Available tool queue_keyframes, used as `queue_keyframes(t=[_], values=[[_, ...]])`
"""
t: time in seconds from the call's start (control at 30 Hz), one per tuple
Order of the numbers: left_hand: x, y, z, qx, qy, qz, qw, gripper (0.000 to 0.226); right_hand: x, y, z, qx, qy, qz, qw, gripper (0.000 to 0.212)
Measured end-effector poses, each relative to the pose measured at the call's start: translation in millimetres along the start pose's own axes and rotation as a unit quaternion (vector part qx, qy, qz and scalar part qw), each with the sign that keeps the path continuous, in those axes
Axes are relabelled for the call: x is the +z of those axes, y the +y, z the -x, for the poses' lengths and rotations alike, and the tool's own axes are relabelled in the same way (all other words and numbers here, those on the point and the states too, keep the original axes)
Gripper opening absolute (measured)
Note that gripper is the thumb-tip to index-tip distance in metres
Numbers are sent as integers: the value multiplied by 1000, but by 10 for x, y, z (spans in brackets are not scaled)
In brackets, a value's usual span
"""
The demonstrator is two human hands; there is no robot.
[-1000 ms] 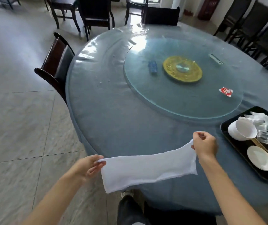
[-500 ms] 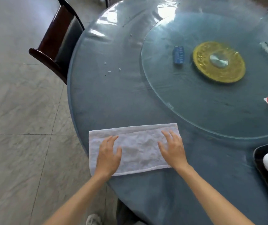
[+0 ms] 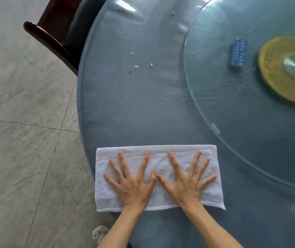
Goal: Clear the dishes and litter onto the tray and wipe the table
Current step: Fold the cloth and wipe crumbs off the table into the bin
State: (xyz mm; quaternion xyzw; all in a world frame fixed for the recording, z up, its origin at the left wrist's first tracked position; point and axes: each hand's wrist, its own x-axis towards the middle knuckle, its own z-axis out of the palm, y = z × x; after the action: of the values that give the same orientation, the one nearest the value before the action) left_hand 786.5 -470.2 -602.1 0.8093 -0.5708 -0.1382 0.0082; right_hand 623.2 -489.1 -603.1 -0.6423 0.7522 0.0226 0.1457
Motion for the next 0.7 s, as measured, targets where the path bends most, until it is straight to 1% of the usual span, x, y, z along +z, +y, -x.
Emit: queue_keyframes(t=[0.17,0.4,0.53,0.63,0.7], values=[[22,-34,-141,-1,11,2,1000,69,-3,-106,-155,-16,-2,18,1000,96],[-42,-90,-515,6,29,20,999,72,-29,-345,-498,-26,7,16,1000,94],[-176,-214,-1247,35,45,21,998,69,-48,-756,-989,1,13,-1,1000,93],[-315,-309,-2040,57,58,13,997,66,-89,-1190,-1533,29,17,-17,999,92],[-428,-333,-2562,68,51,5,996,65,-131,-1464,-1912,43,15,-28,999,91]])
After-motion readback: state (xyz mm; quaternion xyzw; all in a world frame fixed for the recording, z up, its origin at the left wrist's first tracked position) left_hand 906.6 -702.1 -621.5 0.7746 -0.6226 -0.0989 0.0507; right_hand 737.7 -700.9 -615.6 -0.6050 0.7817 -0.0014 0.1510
